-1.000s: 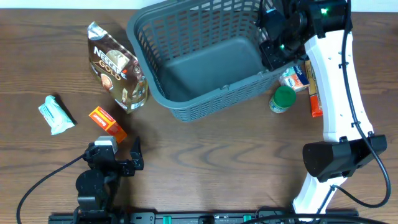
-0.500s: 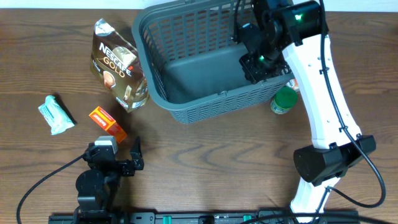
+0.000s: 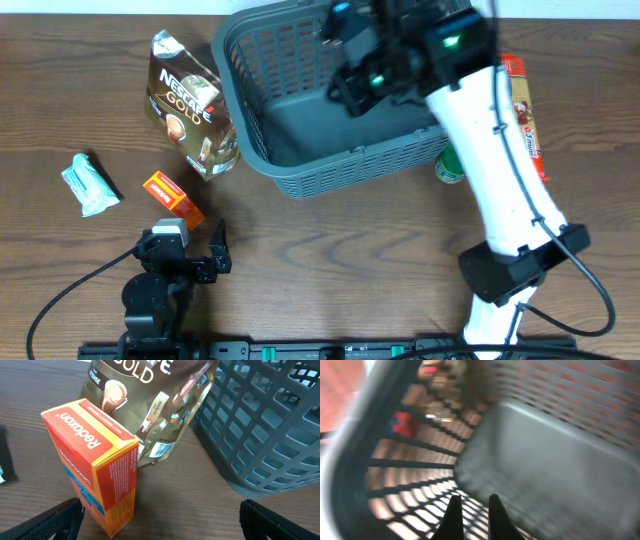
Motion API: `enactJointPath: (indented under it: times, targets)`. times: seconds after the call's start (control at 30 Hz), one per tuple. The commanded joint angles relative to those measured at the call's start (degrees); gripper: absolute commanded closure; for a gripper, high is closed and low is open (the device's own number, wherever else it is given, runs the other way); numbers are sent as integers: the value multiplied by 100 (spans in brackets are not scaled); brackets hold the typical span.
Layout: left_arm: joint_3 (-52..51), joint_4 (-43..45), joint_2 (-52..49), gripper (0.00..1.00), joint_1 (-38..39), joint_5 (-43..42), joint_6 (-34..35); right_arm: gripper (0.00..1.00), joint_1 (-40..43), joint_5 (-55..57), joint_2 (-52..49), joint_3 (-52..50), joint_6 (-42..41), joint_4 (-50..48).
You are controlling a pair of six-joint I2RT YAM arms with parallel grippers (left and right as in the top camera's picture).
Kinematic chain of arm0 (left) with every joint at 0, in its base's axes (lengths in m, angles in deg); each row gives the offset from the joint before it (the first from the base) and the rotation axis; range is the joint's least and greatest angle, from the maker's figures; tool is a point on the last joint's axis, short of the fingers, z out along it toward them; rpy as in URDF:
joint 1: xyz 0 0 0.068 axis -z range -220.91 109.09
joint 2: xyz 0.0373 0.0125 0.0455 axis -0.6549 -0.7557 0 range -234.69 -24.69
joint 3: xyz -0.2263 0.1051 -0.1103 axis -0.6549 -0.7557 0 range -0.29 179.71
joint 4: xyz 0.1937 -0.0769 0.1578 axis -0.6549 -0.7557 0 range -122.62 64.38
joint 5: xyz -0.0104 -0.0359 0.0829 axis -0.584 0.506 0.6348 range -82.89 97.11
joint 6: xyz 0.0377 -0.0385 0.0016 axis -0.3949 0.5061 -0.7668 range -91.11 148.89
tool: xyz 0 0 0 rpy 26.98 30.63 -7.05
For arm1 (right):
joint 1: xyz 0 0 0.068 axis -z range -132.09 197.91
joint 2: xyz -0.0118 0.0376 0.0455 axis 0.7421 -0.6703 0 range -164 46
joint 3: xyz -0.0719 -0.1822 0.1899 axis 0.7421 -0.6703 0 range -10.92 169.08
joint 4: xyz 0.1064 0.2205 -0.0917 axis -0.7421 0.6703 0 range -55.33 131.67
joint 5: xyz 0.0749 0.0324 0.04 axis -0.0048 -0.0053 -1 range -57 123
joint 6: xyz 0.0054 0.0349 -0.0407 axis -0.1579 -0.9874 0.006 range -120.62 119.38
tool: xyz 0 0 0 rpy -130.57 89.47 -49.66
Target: Pack container
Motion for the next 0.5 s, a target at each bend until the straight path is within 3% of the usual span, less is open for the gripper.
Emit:
enactJointPath:
  times: [0.0,0.3,0.47]
  targets:
    - [-114,-20,31,2,-28,31,11,99,-455,-184,-188,81,-35,-48]
    - [-114,-20,31,1,-28,31,11,99,-1045,-214,-667,81,-39,-586]
    - [-114,-20,31,2,-28,31,11,99,-1255,579,-890,81,-236,-1473]
